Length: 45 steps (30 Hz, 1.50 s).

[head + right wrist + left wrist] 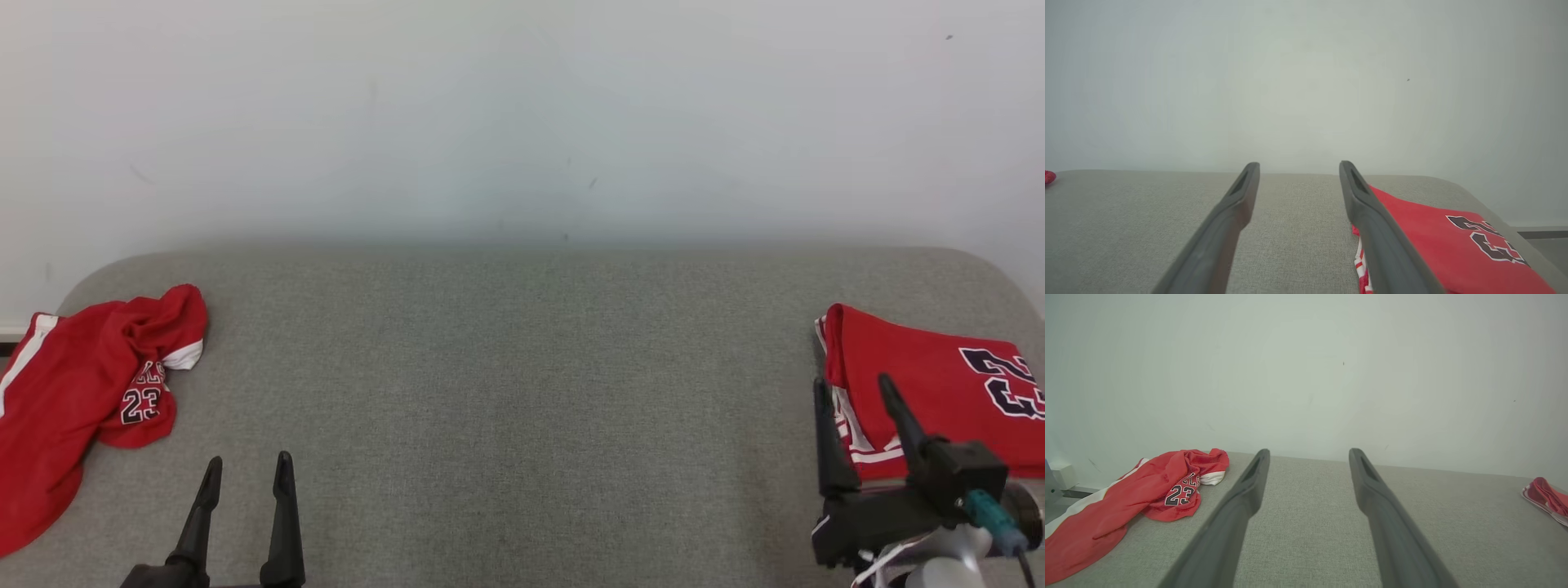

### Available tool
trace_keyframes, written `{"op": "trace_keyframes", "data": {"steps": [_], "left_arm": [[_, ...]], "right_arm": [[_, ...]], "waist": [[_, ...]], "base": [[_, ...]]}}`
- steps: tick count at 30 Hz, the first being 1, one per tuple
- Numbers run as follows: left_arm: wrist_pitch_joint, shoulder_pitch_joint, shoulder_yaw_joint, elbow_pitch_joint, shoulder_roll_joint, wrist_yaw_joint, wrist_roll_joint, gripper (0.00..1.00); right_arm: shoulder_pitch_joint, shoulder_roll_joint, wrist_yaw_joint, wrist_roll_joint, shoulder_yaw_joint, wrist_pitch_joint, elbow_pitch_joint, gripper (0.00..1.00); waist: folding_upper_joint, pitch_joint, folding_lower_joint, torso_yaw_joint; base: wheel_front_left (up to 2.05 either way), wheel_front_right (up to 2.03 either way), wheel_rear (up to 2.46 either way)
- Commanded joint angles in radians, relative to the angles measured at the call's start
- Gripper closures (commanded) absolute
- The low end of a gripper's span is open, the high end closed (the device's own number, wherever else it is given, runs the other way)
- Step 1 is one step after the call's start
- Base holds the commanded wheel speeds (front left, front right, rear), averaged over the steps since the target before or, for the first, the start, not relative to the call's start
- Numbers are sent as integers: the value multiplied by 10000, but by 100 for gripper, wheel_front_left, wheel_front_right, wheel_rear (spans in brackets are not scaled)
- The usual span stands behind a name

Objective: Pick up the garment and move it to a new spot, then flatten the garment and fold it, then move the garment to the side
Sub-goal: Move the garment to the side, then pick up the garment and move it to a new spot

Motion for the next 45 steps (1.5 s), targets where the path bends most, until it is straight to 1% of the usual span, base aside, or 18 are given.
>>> {"op": "trace_keyframes", "data": {"steps": [1, 4, 10, 22, 31, 35, 38, 41, 45], "left_arm": [[-21, 110, 46, -74, -50, -35, 48, 0], [-21, 277, 133, -70, -72, -61, 97, 0], [-21, 734, 78, -160, -80, -72, 305, 0], [-21, 662, 181, -237, -114, -117, 336, 0], [-21, 637, 105, -227, -118, -134, 405, 0], [-21, 631, 133, -196, -120, -130, 429, 0], [-21, 639, 146, -185, -118, -116, 442, 0], [-21, 669, 51, -159, -120, -32, 495, 0], [-21, 731, 35, -135, -113, -26, 563, 0]], "right_arm": [[293, 148, -22, 57, 118, -58, -233, 0], [659, 469, -22, -31, 253, 85, -561, 0], [1138, 825, -22, -375, 407, 414, -730, 0], [1439, 901, -22, -276, 399, 475, -1189, 0], [1503, 905, -22, -196, 468, 496, -1256, 0], [1558, 903, -22, -143, 510, 481, -1272, 0], [1662, 904, -22, -120, 561, 463, -1268, 0], [1736, 902, -22, -4, 594, 429, -1241, 0], [1780, 906, -22, 78, 702, 387, -1253, 0]], "waist": [[1, -46, 3, -38], [1, -49, 3, -43], [1, -25, 3, -136], [1, 176, 3, -163], [1, 176, 3, 1], [1, 164, 3, 285], [1, 150, 3, 654], [1, 93, 3, 1176], [1, -4, 3, 2091]], "base": [[0, 0, 0], [0, 0, 0], [0, 0, 0], [0, 0, 0], [0, 0, 0], [0, 0, 0], [0, 0, 0], [0, 0, 0], [0, 0, 0]]}}
